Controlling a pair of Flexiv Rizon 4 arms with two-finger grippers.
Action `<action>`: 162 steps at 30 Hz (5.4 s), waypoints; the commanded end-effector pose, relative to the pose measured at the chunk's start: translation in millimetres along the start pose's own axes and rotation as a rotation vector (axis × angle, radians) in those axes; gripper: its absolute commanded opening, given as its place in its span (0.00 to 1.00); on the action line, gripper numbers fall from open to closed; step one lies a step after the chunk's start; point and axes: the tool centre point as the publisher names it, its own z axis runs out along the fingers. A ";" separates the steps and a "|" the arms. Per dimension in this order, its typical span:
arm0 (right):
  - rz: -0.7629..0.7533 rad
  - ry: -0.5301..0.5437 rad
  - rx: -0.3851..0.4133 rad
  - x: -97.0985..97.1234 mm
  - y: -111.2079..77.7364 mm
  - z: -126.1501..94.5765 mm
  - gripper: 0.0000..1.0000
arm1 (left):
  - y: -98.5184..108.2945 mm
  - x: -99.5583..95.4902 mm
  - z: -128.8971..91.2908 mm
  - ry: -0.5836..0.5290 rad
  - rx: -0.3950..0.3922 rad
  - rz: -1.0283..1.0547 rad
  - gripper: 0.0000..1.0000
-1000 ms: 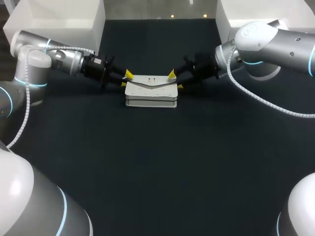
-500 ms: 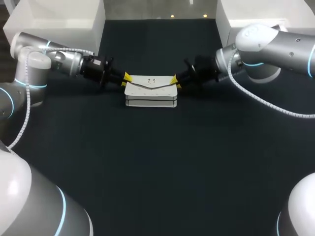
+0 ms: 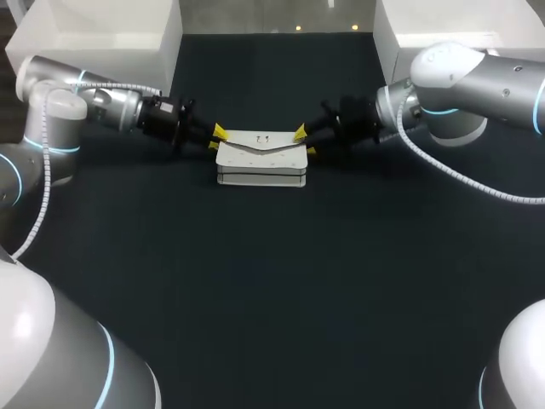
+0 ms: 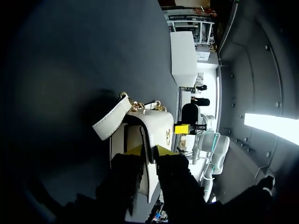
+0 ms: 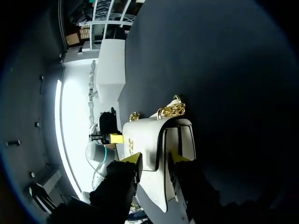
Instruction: Pick up the bag, open it, inspect its contents, close it, and place it on the opposite side
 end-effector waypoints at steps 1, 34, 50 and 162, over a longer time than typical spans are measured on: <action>0.000 0.016 0.010 -0.7 4.1 1.8 0.00 | 0.5 -1.2 1.8 0.002 0.000 0.003 0.00; -0.013 -0.075 0.052 -4.1 -39.3 -7.1 0.45 | 30.9 16.2 -70.6 -0.061 0.134 0.061 1.00; -0.002 -0.066 0.052 -10.7 -37.5 -13.5 0.00 | 32.9 16.2 -91.7 -0.127 0.139 0.059 1.00; 0.085 -0.427 -0.210 -147.7 56.6 -380.6 0.00 | 20.5 50.6 -194.4 -1.043 0.177 0.150 1.00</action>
